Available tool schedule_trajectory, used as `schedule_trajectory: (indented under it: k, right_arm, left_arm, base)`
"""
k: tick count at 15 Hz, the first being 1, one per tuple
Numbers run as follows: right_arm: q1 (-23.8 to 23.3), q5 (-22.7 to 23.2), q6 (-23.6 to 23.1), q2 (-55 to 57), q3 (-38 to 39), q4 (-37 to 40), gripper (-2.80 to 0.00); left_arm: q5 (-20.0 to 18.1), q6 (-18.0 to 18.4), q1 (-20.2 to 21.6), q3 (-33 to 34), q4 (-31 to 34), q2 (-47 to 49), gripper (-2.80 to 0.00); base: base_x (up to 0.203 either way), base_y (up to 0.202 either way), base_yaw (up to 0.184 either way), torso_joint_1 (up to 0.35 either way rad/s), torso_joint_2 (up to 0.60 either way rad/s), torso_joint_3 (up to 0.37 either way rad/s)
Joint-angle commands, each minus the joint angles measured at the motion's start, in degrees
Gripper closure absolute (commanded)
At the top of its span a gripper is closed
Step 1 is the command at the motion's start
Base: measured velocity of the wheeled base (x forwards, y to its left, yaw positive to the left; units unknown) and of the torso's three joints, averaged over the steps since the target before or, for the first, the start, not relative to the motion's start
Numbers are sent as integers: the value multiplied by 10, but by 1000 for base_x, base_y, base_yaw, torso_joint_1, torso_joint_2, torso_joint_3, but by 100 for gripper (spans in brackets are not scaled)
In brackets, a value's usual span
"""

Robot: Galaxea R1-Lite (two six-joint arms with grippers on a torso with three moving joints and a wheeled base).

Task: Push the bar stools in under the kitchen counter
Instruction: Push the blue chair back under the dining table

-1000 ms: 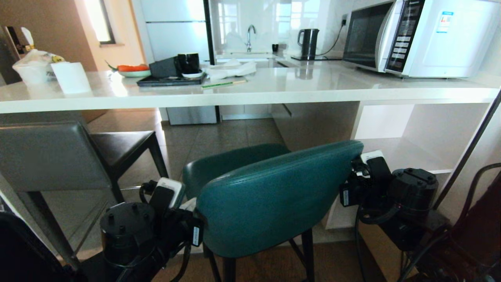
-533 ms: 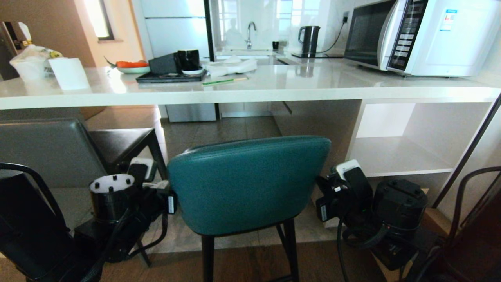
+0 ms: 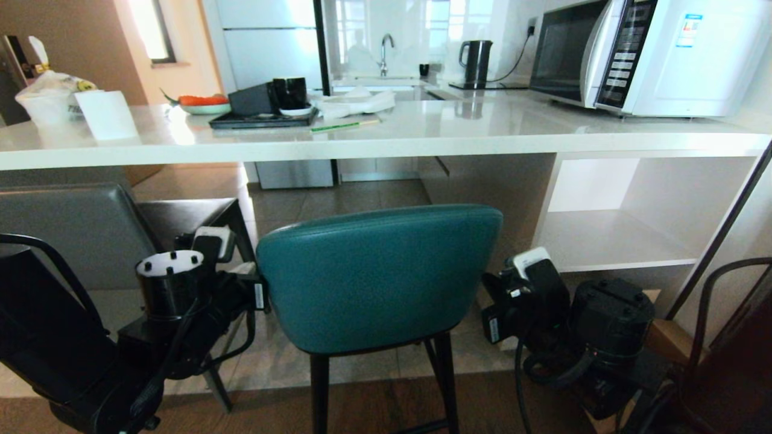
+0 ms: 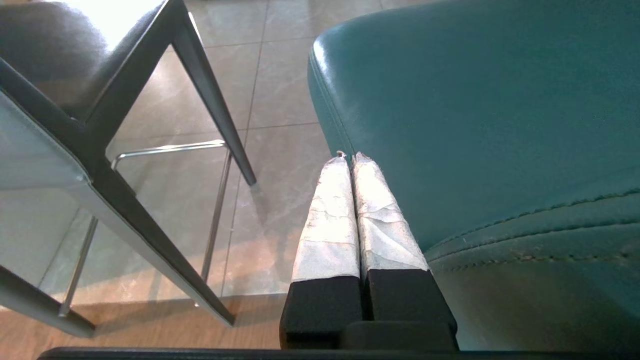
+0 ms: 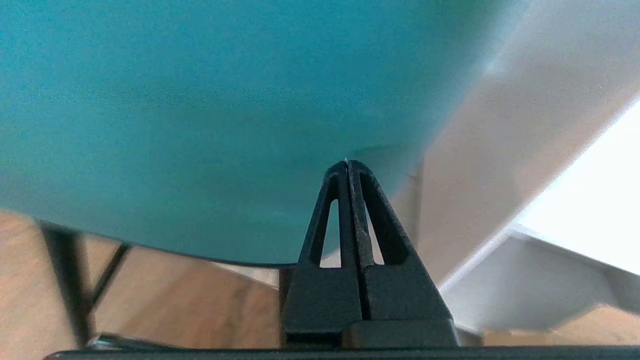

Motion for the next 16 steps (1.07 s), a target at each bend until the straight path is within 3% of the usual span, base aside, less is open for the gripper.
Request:
schedule_trajectory:
  k: [1, 4, 6, 11, 16]
  right_arm:
    - [-37, -2, 2, 10, -11, -5, 0]
    - [-121, 14, 17, 22, -48, -4, 0]
    - [-143, 34, 20, 35, -79, -4, 0]
    - [-134, 80, 22, 68, -142, 4, 0]
    - [-118, 84, 78, 85, -209, 73, 0]
  left_arm:
    - [2, 0, 2, 7, -5, -6, 0]
    - [3, -2, -5, 48, -7, -40, 0]
    - [7, -14, -31, 81, -7, -65, 0]
    - [80, -26, -100, 76, -7, -94, 0]
    - [84, -28, -98, 55, -8, -81, 0]
  base:
    - [0, 0, 0, 0, 0, 0]
    - [0, 0, 0, 0, 0, 0]
    - [0, 0, 0, 0, 0, 0]
    - [0, 0, 0, 0, 0, 0]
    - [0, 0, 0, 0, 0, 0]
